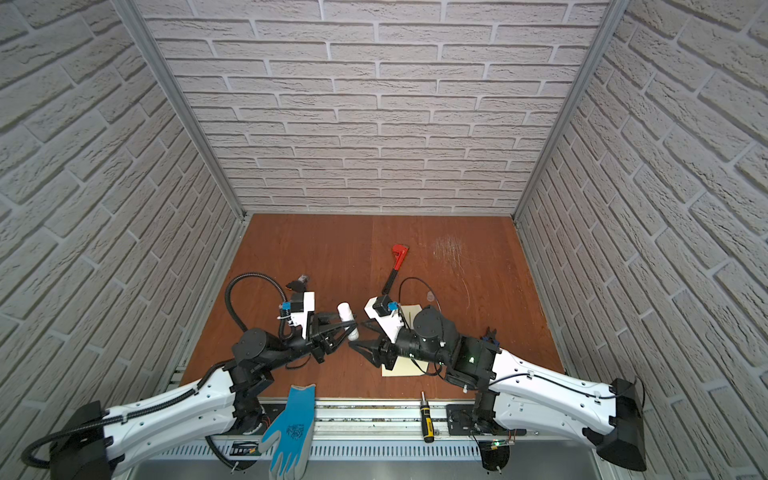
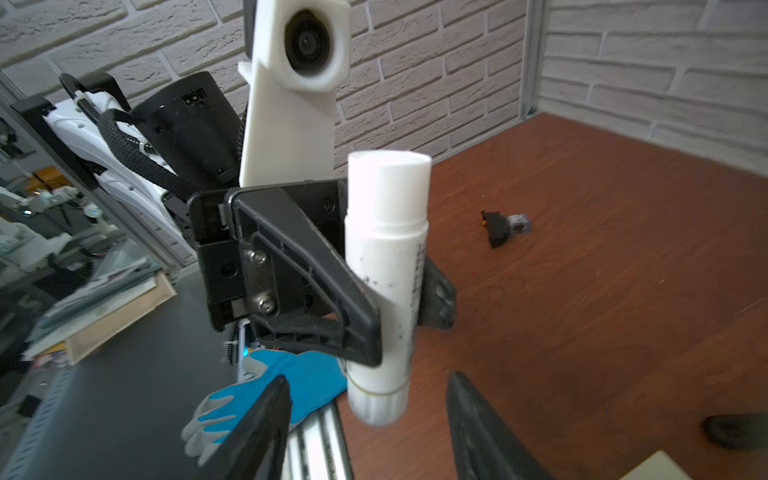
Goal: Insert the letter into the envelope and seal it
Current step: 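Hold the glue stick upright with the right gripper beside the left gripper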
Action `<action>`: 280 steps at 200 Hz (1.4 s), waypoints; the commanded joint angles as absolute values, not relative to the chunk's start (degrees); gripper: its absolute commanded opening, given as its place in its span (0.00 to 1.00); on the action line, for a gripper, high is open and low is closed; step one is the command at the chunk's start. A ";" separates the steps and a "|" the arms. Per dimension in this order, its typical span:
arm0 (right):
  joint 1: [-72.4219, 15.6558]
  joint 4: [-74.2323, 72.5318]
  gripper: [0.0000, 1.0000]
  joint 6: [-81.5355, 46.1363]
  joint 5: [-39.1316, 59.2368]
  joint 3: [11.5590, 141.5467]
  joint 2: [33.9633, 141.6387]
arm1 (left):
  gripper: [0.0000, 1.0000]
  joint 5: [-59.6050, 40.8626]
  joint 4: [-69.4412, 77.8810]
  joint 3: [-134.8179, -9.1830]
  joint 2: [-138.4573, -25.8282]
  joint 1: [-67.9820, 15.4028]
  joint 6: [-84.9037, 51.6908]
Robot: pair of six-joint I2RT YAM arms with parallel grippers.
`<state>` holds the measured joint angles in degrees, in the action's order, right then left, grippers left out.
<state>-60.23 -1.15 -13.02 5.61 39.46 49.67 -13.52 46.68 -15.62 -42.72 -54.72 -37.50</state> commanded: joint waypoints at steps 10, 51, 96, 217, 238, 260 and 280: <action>-63.83 -9.79 0.76 -4.95 -8.66 34.21 46.94 | 0.00 5.18 44.81 -17.06 -37.81 -58.15 -31.96; -73.82 -24.83 0.71 4.64 -26.80 32.27 55.39 | 0.00 19.07 49.27 -17.60 -41.11 -61.41 -29.31; -78.40 -43.25 0.70 11.99 -39.60 31.94 65.83 | 0.00 21.10 56.86 -18.77 -49.82 -63.42 -30.22; -78.40 -45.75 0.56 12.36 -48.06 30.82 67.51 | 0.00 20.56 56.32 -18.57 -48.09 -64.78 -31.29; -78.34 -43.64 0.53 11.78 -47.84 29.90 65.77 | 0.00 20.82 55.03 -18.37 -46.40 -64.78 -31.03; -78.31 -40.70 0.52 11.30 -47.55 29.37 63.59 | 0.00 20.92 53.30 -18.32 -45.09 -64.75 -31.26; -78.22 -39.30 0.52 11.25 -46.49 29.64 62.84 | 0.00 20.65 53.37 -18.03 -45.45 -64.78 -31.98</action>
